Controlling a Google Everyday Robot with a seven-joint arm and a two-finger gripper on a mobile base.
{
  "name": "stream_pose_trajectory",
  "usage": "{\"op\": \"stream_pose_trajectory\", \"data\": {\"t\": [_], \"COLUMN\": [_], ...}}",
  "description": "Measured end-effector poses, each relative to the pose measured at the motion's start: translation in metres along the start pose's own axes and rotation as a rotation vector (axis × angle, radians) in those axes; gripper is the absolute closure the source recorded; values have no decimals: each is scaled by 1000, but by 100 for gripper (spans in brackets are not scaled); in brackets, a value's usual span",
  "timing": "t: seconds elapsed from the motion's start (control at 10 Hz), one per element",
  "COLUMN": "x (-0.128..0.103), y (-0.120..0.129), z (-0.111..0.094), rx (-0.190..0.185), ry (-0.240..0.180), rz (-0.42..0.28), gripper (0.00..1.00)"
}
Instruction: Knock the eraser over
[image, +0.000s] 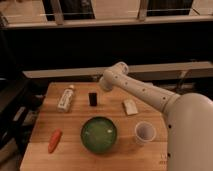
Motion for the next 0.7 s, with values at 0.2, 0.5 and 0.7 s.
{"op": "stream_pose_trajectory", "data": {"t": [0.2, 0.5, 0.7], "x": [-15, -34, -43], "y": [2, 5, 4], "z": [4, 6, 8], "rx": [-16, -38, -31], "ry": [-9, -77, -89], "rz": [-34, -76, -80], "gripper": [100, 96, 99]}}
